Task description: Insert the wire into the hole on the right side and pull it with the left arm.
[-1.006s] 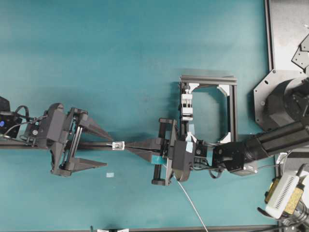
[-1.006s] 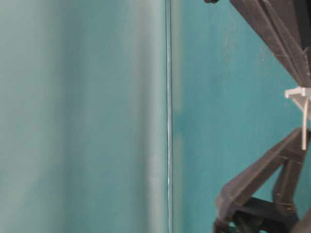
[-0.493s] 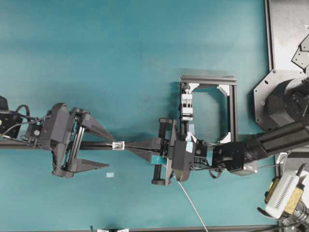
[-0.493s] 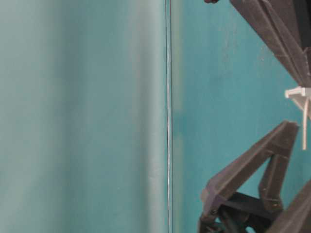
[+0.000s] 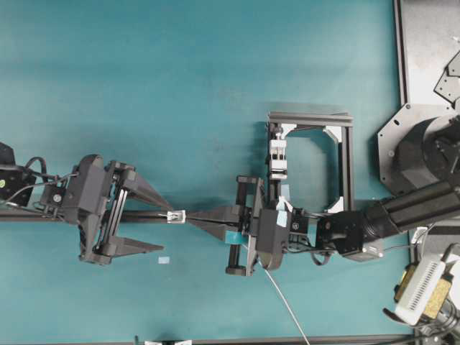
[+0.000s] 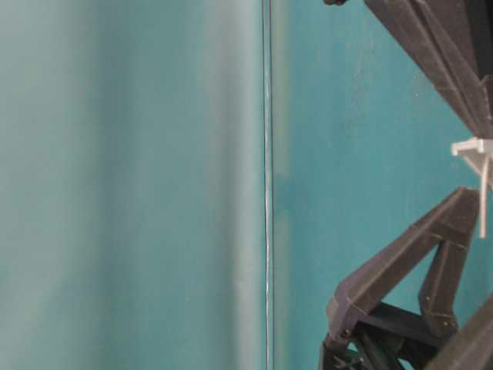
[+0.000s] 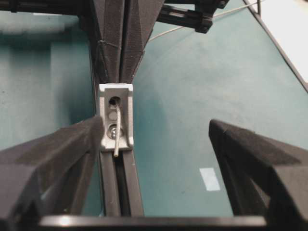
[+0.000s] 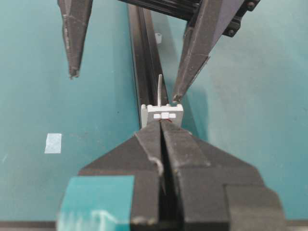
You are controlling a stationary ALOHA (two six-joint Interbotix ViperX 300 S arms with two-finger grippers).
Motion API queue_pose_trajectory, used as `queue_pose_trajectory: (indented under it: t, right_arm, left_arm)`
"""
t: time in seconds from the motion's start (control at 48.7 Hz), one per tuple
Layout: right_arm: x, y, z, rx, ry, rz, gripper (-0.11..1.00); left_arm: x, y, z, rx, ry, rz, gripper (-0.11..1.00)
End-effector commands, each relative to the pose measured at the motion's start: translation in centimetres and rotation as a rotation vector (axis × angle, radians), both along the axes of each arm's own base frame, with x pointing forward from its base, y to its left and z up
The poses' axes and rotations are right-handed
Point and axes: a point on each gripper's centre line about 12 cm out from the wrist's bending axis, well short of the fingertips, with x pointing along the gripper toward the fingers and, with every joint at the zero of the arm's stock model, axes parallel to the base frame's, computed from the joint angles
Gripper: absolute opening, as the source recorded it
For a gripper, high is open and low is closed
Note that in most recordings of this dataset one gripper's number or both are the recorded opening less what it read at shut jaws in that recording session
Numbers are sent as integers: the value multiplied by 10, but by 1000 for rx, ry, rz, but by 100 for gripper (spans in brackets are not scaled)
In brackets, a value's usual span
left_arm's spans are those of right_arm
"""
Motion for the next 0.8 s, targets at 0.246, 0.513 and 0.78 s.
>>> queue_pose_trajectory:
  t: [0.246,0.513,0.78]
  right_arm:
    - [4,2,8,10,-27,0,2]
    - [4,1,8,12,-26,-3,2]
    - [4,1,8,15,-26,-2,2]
  left_arm:
    - [4,2,4,7,31,6,-8]
    - [4,2,9,7,23,6,-10]
    - [4,2,9,7,23,6,-10]
